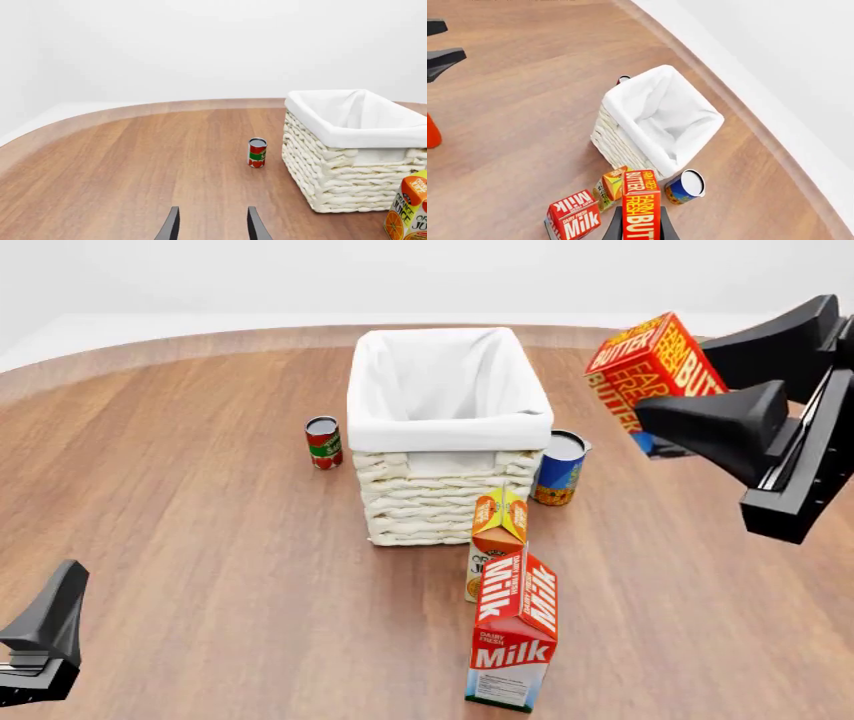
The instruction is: Pick up the butter and put it in the basket.
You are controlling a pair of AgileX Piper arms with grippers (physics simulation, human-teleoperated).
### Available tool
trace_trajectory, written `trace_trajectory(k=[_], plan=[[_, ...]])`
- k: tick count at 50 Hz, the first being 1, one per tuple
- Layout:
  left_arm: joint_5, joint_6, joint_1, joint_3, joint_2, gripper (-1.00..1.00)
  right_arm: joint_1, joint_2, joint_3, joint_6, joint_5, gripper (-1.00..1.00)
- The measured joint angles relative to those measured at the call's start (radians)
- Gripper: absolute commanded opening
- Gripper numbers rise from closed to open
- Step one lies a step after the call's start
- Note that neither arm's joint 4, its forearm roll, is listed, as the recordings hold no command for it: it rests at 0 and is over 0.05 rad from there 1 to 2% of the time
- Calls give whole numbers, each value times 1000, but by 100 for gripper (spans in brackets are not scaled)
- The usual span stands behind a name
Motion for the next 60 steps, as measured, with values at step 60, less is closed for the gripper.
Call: trace_trajectory(k=[60], plan=[[0, 0, 0, 0, 0, 100, 47, 129, -173, -16, -23, -100]])
